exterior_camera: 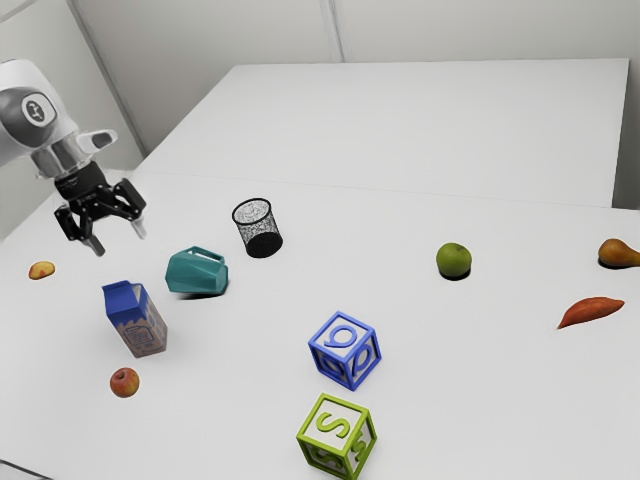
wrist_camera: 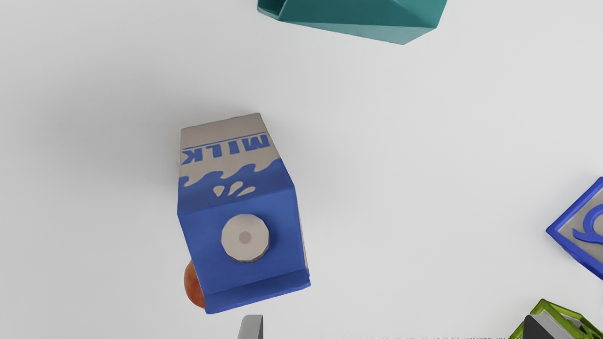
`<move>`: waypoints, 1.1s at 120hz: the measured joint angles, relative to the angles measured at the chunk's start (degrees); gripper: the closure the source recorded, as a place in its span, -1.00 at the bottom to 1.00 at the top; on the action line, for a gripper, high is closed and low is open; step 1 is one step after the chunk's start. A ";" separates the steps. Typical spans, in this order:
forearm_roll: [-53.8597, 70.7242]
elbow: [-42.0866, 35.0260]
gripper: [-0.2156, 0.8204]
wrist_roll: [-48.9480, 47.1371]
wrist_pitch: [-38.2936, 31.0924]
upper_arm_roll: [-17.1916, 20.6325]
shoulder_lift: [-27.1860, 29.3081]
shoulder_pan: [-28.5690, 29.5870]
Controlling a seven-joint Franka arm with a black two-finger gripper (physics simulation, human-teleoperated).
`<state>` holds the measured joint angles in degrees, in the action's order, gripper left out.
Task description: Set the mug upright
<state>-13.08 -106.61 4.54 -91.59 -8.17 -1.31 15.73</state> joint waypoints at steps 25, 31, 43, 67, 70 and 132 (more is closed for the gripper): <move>-4.09 2.77 -0.58 4.06 -0.21 -0.06 -7.12 1.41; -4.91 3.81 -0.58 5.06 -0.76 -0.12 -9.07 1.29; -7.08 7.02 -0.58 7.04 -1.65 -0.22 -13.49 1.99; -10.86 12.49 -0.58 11.63 -2.94 -2.62 -21.40 2.69; -11.22 13.36 -0.58 12.20 -3.08 -2.66 -22.25 2.78; -21.46 20.15 -0.58 20.88 -4.12 -2.74 -31.34 4.11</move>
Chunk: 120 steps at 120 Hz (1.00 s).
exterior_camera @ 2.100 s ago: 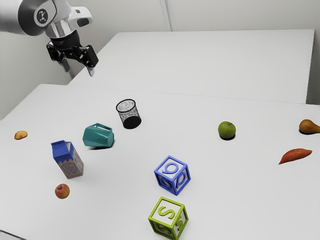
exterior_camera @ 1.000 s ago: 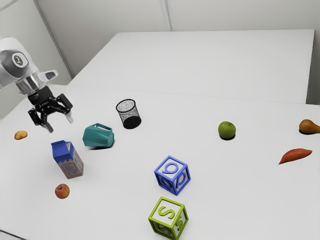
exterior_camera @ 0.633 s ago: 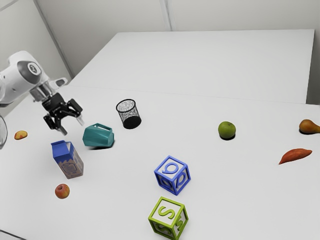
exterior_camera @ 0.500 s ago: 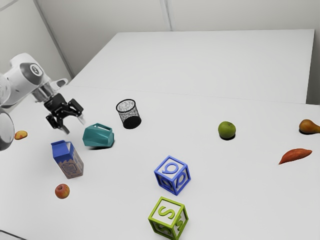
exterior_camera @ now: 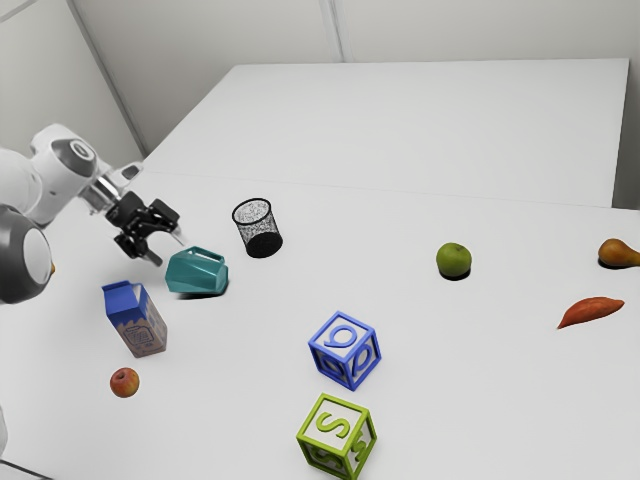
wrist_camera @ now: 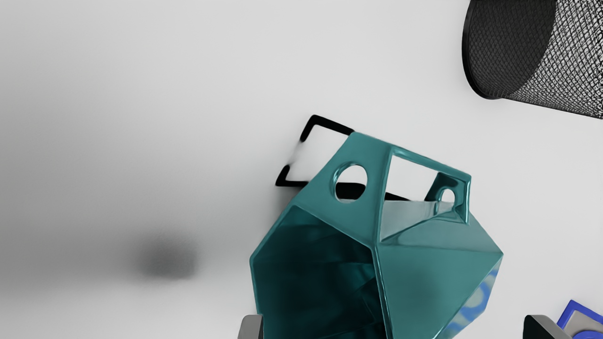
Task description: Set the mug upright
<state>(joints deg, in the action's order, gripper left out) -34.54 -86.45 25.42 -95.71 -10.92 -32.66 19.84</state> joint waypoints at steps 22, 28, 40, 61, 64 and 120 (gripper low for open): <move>-5.01 -1.98 -0.58 1.68 0.31 0.05 -0.42 0.02; -6.02 -2.37 -0.58 2.05 0.36 0.08 -0.89 0.01; -7.61 -2.64 -0.58 2.70 0.32 0.21 -1.60 -0.04; -8.33 -2.69 -0.34 3.51 0.06 0.42 -1.94 -0.19; -8.29 -2.69 -0.21 3.59 0.04 0.44 -1.94 -0.21; -7.63 -1.94 0.77 3.36 -0.41 0.81 -0.09 -2.39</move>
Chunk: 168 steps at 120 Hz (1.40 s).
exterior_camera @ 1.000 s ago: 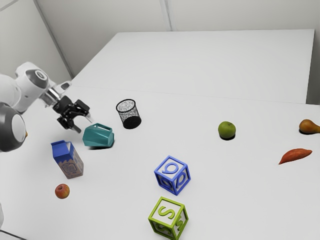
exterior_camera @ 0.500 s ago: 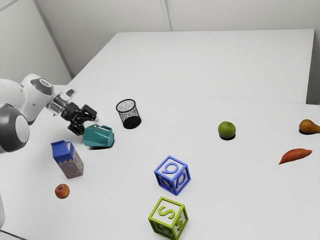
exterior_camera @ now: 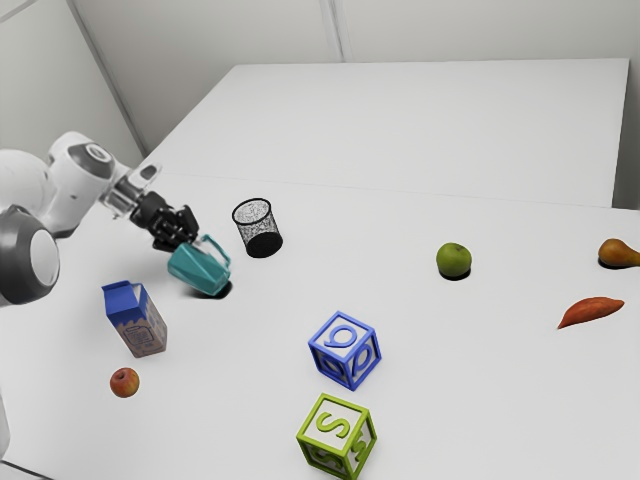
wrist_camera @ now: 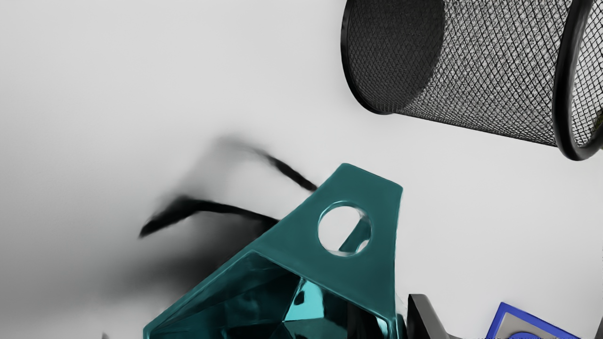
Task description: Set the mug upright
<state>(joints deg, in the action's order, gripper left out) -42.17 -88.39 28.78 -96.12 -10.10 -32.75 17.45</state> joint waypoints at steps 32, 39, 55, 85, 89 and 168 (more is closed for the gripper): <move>2.02 -3.55 0.93 -2.89 -0.25 -0.14 3.69 -2.98; 4.72 -5.40 0.93 -4.26 -1.03 -0.11 6.46 -4.83; 14.89 -11.04 0.93 -8.55 -5.88 0.18 13.65 -10.77; 35.09 -24.25 0.93 -17.79 -20.81 7.53 24.51 -14.22; 36.57 -25.91 0.93 -19.07 -22.42 8.16 25.67 -14.52; 41.34 -35.21 0.93 -38.01 -34.71 12.13 26.99 -14.86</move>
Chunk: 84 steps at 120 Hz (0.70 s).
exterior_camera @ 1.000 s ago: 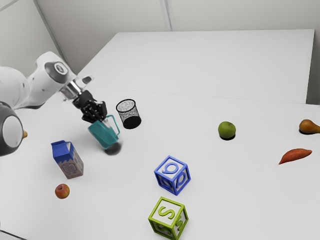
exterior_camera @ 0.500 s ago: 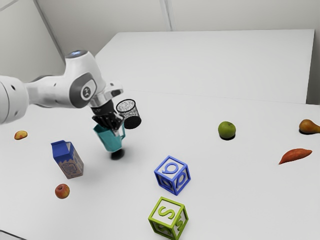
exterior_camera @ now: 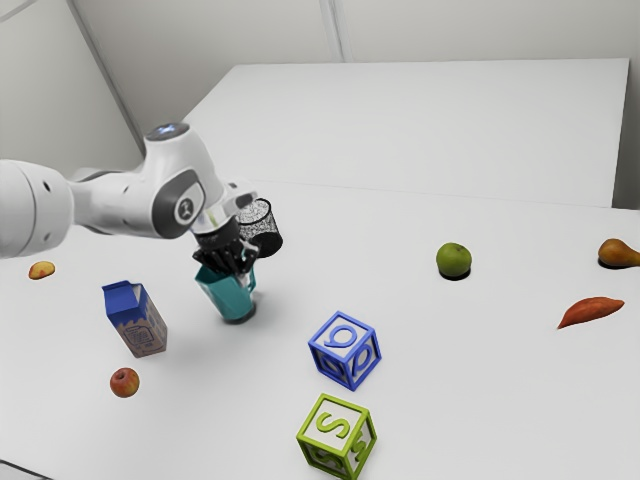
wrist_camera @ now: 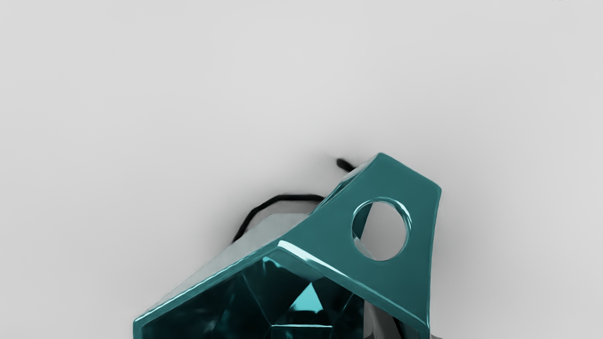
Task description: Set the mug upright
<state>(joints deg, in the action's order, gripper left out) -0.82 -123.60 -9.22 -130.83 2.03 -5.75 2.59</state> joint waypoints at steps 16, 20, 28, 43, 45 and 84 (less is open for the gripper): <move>0.03 0.16 0.94 -2.09 -1.10 0.28 -1.51 -0.15; 0.06 0.17 0.92 -2.57 -1.29 0.34 -1.62 -0.16; -0.06 0.18 0.63 -3.31 -1.42 0.70 -1.59 -0.12; -0.15 0.18 0.11 -4.41 -1.41 0.85 -0.67 -0.16; -0.15 0.18 0.06 -4.53 -1.38 0.86 -0.46 -0.15; -0.19 1.71 -0.44 -6.37 -0.06 0.75 5.18 -2.01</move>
<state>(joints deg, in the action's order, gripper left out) -1.02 -121.89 -15.59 -130.89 2.78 -0.57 0.58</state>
